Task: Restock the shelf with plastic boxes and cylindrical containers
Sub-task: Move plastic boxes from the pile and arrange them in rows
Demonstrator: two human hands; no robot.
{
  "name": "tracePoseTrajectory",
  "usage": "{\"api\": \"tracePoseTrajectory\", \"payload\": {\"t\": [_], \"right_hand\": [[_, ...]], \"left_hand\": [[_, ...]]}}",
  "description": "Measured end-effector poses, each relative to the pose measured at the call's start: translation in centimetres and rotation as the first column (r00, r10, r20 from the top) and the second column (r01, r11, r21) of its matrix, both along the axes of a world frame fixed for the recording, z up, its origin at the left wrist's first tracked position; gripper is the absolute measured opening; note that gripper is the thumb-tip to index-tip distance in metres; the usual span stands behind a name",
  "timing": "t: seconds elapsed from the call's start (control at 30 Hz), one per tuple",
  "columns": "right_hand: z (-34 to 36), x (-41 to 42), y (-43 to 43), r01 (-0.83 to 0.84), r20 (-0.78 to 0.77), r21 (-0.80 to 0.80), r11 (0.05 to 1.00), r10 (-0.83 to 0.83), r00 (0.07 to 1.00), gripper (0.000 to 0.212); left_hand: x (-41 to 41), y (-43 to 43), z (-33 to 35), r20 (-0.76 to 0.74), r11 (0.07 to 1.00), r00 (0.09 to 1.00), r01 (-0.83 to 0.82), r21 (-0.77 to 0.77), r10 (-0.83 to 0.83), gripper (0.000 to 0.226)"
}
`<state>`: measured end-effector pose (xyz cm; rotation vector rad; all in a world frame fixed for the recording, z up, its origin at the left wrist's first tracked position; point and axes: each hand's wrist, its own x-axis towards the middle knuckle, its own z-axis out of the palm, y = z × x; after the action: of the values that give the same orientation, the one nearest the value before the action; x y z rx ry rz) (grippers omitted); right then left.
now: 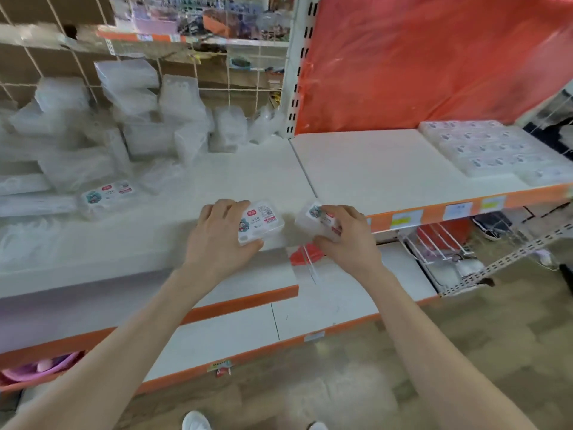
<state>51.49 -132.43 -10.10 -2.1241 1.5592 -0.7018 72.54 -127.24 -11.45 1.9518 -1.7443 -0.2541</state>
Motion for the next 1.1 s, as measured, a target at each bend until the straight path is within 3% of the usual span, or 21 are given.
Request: {"api": "tracePoseTrajectory", "payload": {"t": [0.47, 0.8, 1.1], "right_hand": [[-1.5, -22.2, -0.4, 0.068, 0.011, 0.024, 0.997, -0.068, 0.998, 0.048], [-2.3, -31.0, -4.0, 0.193, 0.046, 0.082, 0.978, -0.197, 0.979, 0.050], [-1.3, -36.4, -12.8, 0.292, -0.009, 0.051, 0.955, -0.292, 0.956, 0.051]], "left_hand": [[-23.1, -3.6, -0.5, 0.023, 0.987, 0.986, 0.162, 0.017, -0.162, 0.065], [-31.0, -9.8, -0.2, 0.022, 0.963, 0.963, 0.268, 0.038, -0.269, 0.062], [-36.3, -19.8, 0.2, -0.026, 0.946, 0.945, 0.324, -0.010, -0.325, 0.062]]}}
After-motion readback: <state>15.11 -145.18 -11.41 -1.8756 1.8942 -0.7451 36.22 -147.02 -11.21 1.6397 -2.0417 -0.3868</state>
